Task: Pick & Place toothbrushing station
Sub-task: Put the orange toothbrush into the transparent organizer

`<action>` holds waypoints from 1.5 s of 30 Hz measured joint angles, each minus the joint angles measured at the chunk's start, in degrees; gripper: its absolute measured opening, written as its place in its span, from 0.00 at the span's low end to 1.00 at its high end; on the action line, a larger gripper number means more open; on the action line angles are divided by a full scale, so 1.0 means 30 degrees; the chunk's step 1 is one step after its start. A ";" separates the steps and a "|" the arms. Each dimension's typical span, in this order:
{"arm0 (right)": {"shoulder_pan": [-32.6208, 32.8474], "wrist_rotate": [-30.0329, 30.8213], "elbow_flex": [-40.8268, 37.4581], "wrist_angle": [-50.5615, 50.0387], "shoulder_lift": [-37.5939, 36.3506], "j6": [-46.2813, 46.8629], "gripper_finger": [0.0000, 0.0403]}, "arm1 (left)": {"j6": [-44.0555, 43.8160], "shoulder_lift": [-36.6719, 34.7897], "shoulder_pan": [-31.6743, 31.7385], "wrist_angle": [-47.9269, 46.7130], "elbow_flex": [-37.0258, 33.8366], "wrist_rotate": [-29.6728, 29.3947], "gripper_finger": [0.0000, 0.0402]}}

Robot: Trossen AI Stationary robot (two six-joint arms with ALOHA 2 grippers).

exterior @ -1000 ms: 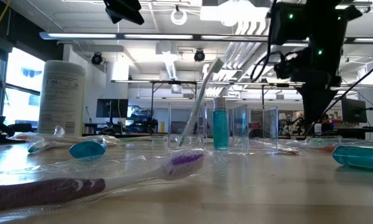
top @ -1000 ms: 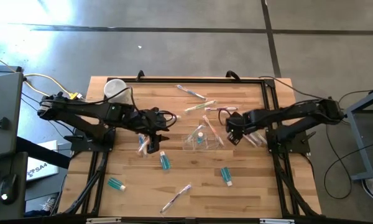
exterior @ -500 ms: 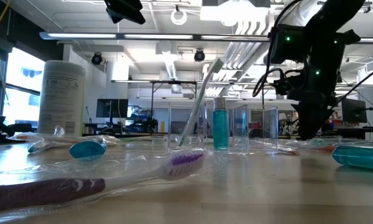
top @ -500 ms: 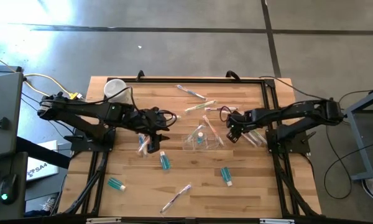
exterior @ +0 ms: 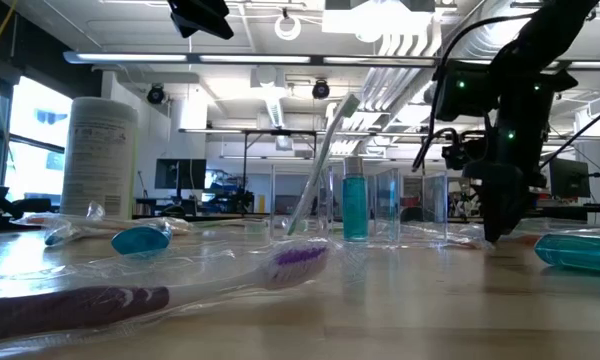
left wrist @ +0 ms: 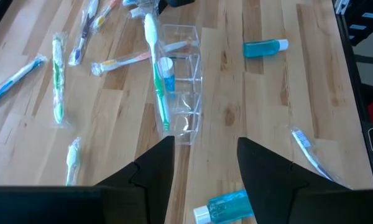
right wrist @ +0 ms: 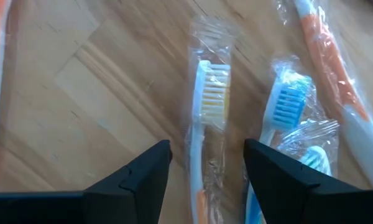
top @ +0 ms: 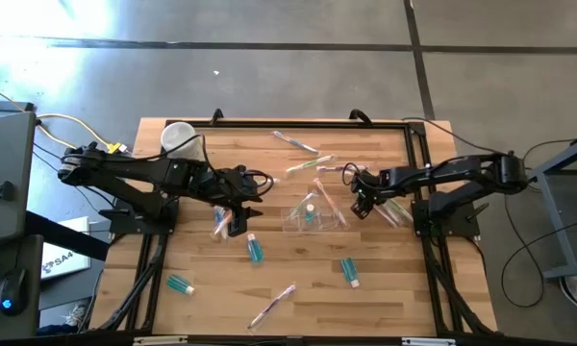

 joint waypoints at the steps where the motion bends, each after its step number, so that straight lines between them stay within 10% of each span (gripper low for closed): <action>1: 0.0005 0.0063 0.0048 -0.0041 0.0230 0.0031 0.50 | 0.0000 0.0000 0.0007 0.0008 0.0000 0.0000 0.43; 15: 0.0234 0.0155 0.0354 0.0237 0.0606 0.0122 0.04 | 0.0151 0.0002 0.0007 0.0001 0.0000 -0.0036 0.43; 33: 0.3864 0.1018 0.4216 -0.4136 0.0686 0.0773 0.02 | 0.0153 0.0014 0.0007 -0.0149 0.0000 -0.0029 0.43; 45: 0.8379 0.7131 0.8605 -1.3328 -0.1477 0.5782 0.02 | 0.0160 0.0110 0.0007 -0.1016 -0.0022 -0.0990 0.43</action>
